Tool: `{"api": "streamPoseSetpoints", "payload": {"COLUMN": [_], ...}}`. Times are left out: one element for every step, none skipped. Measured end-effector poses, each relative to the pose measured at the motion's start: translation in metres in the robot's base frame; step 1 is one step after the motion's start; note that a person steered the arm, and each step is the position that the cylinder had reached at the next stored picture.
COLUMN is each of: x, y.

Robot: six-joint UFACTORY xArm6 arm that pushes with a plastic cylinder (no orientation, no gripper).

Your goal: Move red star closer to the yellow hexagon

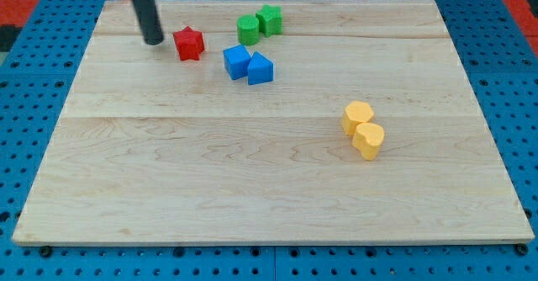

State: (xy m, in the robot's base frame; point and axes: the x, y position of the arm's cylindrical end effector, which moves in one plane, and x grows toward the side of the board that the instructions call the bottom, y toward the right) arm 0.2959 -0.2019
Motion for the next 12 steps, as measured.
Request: {"api": "streamPoseSetpoints", "payload": {"x": [0.002, 0.0, -0.002, -0.03, -0.04, -0.005, 0.012, -0.01, -0.01, 0.014, 0.061, 0.083], "y": [-0.031, -0.032, -0.026, 0.004, 0.05, 0.045, 0.057, 0.029, 0.084, 0.11, 0.11, 0.109]}}
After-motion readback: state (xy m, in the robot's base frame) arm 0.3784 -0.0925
